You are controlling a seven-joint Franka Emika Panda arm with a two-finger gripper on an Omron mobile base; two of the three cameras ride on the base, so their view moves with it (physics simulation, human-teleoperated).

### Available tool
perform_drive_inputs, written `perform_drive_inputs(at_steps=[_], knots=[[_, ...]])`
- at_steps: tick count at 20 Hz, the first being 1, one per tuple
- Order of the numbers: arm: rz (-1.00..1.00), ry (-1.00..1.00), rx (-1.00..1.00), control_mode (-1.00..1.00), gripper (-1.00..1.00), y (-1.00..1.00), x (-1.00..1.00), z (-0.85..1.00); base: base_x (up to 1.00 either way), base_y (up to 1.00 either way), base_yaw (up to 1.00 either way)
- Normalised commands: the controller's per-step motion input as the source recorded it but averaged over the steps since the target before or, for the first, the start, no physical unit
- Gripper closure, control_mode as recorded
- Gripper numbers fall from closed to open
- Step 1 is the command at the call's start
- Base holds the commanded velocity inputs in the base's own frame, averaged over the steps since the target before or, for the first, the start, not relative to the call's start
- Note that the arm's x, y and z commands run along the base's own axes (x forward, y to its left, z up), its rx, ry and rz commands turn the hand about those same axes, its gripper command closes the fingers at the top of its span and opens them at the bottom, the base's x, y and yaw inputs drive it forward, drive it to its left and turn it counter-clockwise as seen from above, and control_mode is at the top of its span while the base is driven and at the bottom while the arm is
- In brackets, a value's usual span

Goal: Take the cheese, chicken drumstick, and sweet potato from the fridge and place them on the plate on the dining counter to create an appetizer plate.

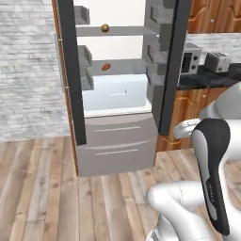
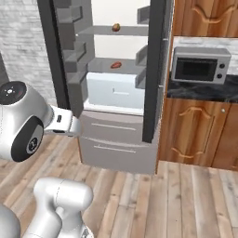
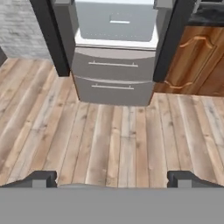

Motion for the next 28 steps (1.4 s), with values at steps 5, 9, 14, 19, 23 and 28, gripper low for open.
perform_drive_inputs(at_steps=[5,9,14,19,23,28], knots=[[0.0,0.0,0.0,1.0,-1.0,0.0,0.0,0.0,1.0,0.2,0.0],[0.0,0.0,0.0,1.0,-1.0,0.0,0.0,0.0,1.0,0.18,0.0],[0.0,0.0,0.0,1.0,-1.0,0.0,0.0,0.0,1.0,0.16,0.0],[0.0,0.0,0.0,1.0,-1.0,0.0,0.0,0.0,1.0,0.18,0.0],[0.0,0.0,0.0,1.0,-1.0,0.0,0.0,0.0,0.69,0.28,0.0],[-0.02,-0.01,-0.02,-1.0,-1.0,0.24,0.04,-0.23,0.03,0.14,0.0]])
